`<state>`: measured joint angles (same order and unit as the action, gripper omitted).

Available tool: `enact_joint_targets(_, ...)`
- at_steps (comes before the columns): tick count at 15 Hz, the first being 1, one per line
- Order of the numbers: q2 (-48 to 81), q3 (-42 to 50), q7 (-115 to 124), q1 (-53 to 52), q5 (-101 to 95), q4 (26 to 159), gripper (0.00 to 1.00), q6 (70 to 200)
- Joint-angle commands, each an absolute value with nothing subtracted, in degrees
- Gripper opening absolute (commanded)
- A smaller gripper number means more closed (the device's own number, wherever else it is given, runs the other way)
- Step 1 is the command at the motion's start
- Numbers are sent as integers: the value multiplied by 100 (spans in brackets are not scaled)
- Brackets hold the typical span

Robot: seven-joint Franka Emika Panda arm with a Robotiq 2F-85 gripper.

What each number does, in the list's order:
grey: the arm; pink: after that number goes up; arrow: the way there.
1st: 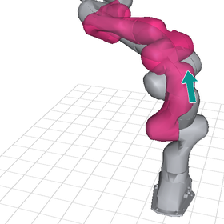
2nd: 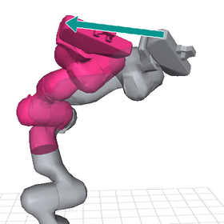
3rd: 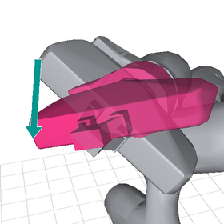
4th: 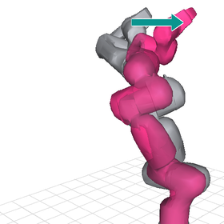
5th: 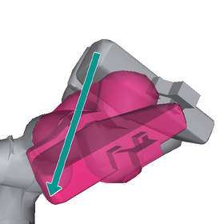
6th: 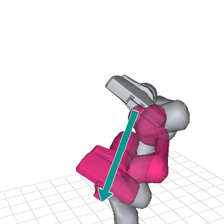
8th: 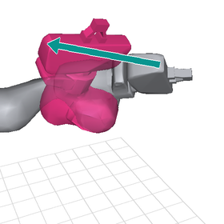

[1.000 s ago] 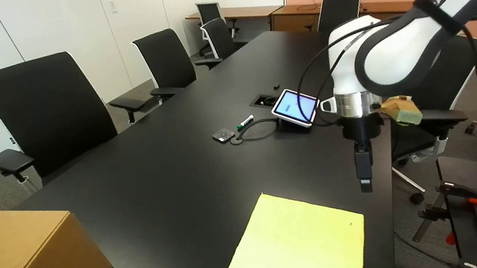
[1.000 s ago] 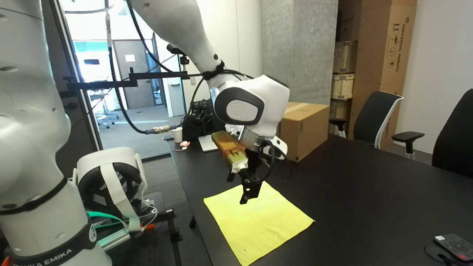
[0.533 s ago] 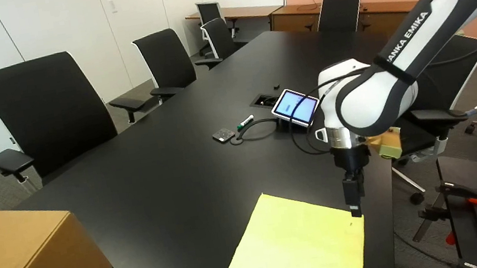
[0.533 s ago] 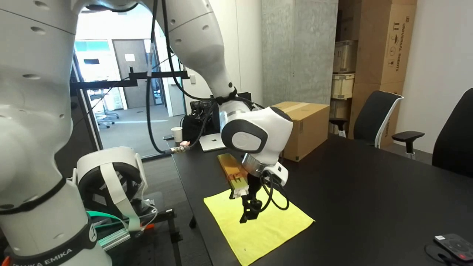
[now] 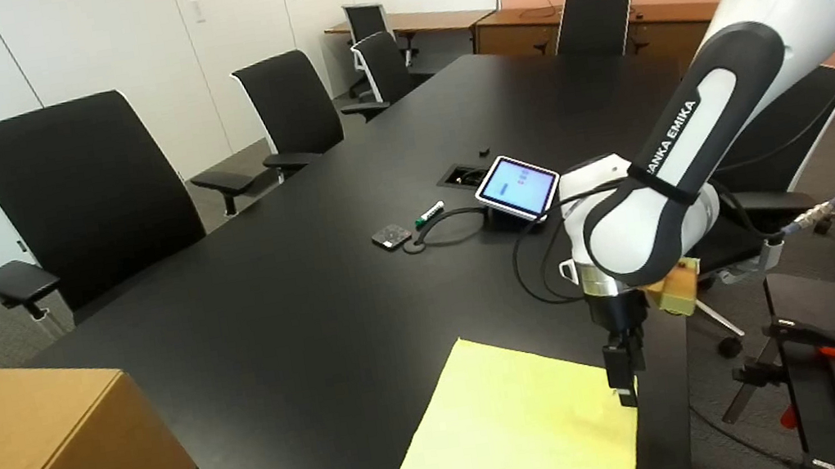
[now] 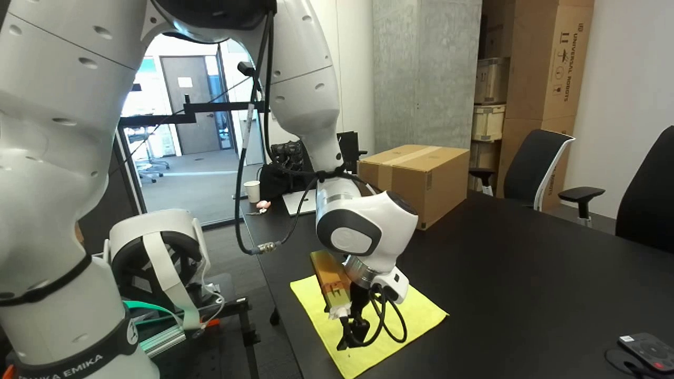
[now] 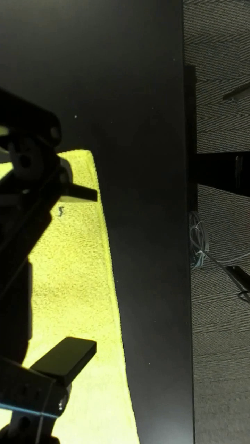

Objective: Fold the towel on the table

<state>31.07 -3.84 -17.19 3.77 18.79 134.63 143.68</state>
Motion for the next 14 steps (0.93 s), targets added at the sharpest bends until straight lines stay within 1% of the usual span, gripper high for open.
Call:
enact_joint_targets(1, 3413, -634, -1799, 620, 1823, 13310, 100, 14743)
enact_joint_targets(10, 3846, -473, -1753, 797, 1099, 13065, 100, 15110)
enact_joint_targets(14, 3984, -574, -1828, 1033, 1034, 12993, 100, 15366)
